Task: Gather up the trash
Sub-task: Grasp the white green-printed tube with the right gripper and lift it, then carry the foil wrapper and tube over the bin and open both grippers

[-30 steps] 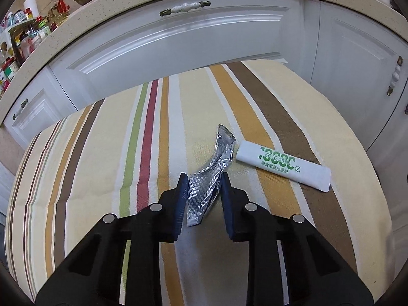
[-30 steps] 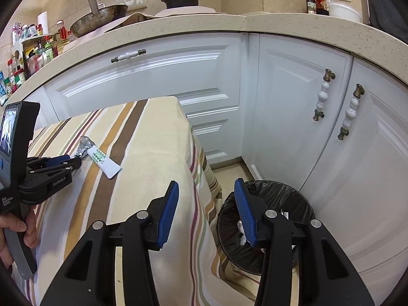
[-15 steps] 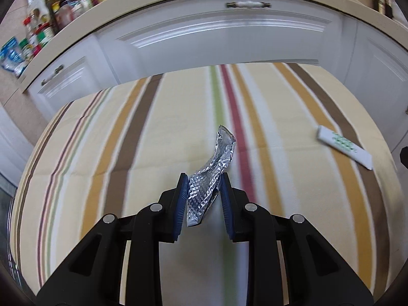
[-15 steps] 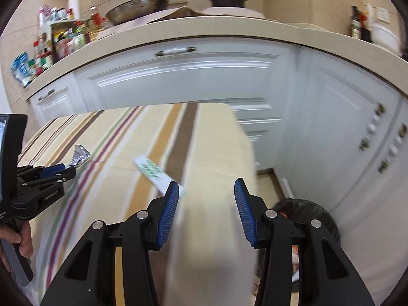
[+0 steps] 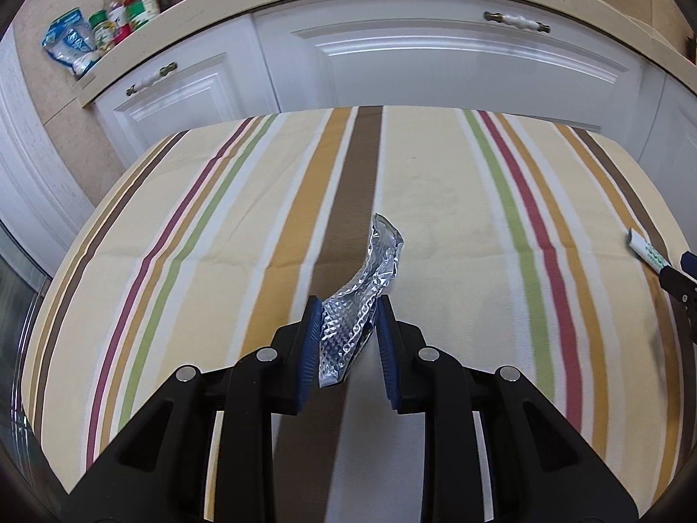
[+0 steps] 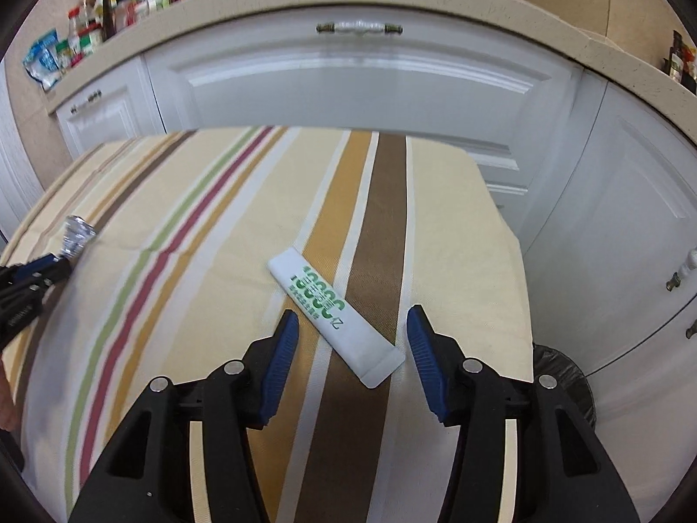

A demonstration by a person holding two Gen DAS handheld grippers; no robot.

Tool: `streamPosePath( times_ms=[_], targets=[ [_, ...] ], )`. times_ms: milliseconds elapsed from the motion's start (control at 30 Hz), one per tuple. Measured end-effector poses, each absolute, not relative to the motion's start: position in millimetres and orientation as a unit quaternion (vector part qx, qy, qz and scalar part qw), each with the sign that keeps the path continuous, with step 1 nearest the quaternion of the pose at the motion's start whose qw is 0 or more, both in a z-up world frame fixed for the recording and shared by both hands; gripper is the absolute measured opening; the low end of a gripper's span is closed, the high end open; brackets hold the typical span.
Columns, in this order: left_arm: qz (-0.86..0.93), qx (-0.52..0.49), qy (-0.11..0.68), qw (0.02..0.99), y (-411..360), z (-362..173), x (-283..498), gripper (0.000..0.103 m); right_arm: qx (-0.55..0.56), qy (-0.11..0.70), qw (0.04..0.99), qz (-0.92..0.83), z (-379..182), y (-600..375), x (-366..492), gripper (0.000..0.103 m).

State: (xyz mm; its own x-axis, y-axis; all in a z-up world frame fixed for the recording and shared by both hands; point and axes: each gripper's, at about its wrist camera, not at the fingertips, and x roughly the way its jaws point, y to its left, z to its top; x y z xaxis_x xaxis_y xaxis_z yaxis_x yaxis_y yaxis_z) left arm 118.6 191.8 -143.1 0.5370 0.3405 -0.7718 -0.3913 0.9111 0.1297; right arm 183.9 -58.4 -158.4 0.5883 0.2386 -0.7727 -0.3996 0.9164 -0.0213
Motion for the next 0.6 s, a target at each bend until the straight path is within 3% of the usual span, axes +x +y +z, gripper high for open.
streamPosePath(
  times_ms=[133, 267, 600],
  targets=[
    [0.214, -0.037, 0.436, 0.874, 199.9, -145.3, 116.2, 0.025, -0.099, 0.430, 0.879, 0.181, -161.1, -57.7, 186.2, 0.051],
    [0.210, -0.038, 0.436, 0.874, 198.0, -146.1, 115.7, 0.025, -0.091, 0.433, 0.875, 0.197, -159.7, -54.8, 184.4, 0.026],
    [0.186, -0.035, 0.431, 0.882, 174.4, -143.0, 113.9, 0.025, -0.081, 0.417, 0.883, 0.201, -152.2, -54.3, 162.6, 0.022]
  ],
)
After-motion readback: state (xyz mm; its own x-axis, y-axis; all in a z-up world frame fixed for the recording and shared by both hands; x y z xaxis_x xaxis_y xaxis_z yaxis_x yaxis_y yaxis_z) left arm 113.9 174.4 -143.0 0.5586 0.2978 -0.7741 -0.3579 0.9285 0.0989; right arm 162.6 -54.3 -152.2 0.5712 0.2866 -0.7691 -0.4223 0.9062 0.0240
